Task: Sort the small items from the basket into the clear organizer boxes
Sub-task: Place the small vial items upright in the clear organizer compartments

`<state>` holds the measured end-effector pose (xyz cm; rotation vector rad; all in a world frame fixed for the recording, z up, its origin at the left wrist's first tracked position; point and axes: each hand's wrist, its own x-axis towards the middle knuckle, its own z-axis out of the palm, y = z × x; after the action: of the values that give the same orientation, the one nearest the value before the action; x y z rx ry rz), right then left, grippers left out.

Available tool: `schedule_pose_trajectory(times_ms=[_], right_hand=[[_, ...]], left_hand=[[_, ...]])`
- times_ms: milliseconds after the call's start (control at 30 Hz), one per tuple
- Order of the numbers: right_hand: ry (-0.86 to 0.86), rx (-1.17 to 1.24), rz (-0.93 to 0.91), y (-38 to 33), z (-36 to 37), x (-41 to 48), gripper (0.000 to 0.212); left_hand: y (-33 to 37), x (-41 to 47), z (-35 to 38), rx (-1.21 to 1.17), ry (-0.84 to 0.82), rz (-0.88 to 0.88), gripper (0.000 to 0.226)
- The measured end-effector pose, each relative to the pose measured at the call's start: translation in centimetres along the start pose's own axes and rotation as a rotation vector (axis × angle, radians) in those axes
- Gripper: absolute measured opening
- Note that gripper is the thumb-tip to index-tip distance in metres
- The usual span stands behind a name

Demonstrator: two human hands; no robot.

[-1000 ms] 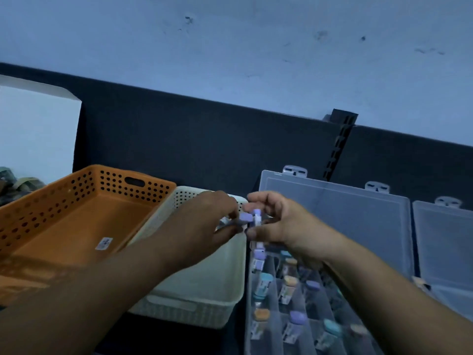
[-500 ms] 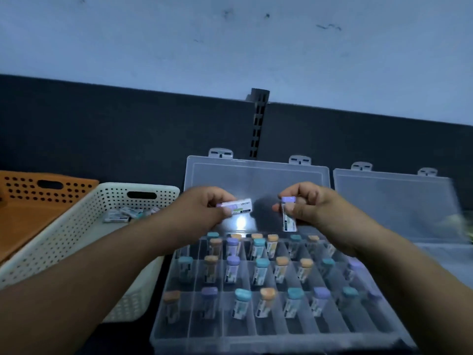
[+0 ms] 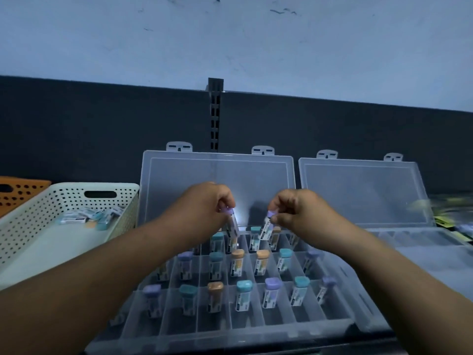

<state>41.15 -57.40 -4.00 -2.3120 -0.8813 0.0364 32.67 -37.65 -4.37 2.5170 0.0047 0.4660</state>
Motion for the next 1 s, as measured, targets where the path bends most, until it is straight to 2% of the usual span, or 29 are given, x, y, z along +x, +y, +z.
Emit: schedule_pose_trajectory(times_ms=[100, 300, 533, 733, 900, 1000], right_hand=[[-0.026, -0.086, -0.028, 0.5, 0.6, 0.4, 0.014], [-0.076, -0.221, -0.089, 1.0, 2.0, 0.7, 0.012], [-0.110, -0.276, -0.113, 1.7, 3.5, 0.7, 0.009], [-0.087, -0.319, -0.091, 1.9, 4.1, 0.7, 0.009], [-0.033, -0.360, -0.058, 1.5, 4.2, 0.5, 0.025], [-0.039, -0.383, -0.049, 1.1, 4.3, 0.4, 0.026]], left_hand=[[0.0, 0.4, 0.9, 0.045, -0.019, 0.016, 0.029], [-0.5, 0.6, 2.5, 0.196, -0.077, 0.071, 0.010], [-1.2, 0.5, 3.8, 0.371, -0.089, 0.149, 0.011], [-1.7, 0.5, 4.3, 0.439, -0.104, 0.138, 0.012], [-1.7, 0.3, 4.2, 0.447, -0.093, 0.129, 0.010], [-2.0, 0.1, 4.2, 0.428, -0.086, 0.119, 0.010]])
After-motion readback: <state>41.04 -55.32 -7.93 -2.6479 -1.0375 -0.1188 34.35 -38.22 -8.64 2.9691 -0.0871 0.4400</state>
